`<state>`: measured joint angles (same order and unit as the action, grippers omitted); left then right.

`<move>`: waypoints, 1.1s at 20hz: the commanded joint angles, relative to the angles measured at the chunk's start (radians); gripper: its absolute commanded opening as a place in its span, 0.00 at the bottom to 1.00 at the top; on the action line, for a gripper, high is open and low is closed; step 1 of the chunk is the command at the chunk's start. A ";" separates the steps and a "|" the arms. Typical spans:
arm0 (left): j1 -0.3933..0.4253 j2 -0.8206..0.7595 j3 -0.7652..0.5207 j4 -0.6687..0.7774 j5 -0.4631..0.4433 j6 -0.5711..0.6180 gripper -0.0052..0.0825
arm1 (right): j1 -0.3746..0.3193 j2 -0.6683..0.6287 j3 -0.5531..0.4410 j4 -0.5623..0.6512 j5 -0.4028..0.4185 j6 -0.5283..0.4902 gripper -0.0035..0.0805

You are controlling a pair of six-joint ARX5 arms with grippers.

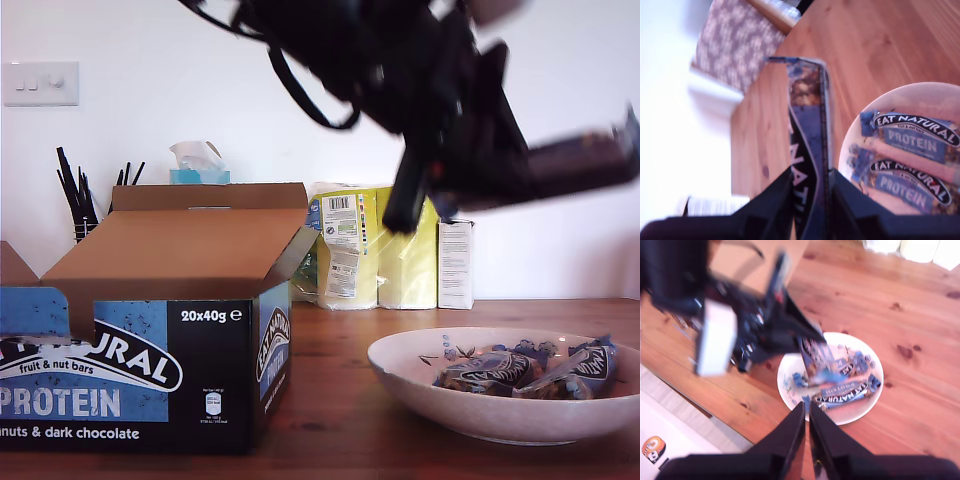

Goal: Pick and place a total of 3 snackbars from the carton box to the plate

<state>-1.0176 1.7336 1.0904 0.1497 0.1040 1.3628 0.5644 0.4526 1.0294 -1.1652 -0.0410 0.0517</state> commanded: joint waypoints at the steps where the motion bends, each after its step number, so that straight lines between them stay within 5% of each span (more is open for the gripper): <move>1: 0.002 0.056 0.004 0.016 0.000 0.047 0.11 | -0.003 -0.008 0.003 0.000 0.003 0.001 0.03; 10: 0.004 0.208 0.151 -0.068 -0.016 0.050 0.13 | -0.002 -0.008 0.003 0.000 0.000 -0.025 0.03; 18: 0.025 0.219 0.155 -0.190 -0.005 0.023 0.14 | -0.002 -0.008 0.003 0.004 -0.001 -0.040 0.03; 22: 0.026 0.219 0.155 -0.222 0.020 0.023 0.27 | -0.002 -0.008 0.003 0.005 -0.001 -0.050 0.03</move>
<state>-0.9886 1.9221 1.2583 -0.0727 0.1139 1.3922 0.5644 0.4526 1.0340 -1.1683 -0.0418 0.0025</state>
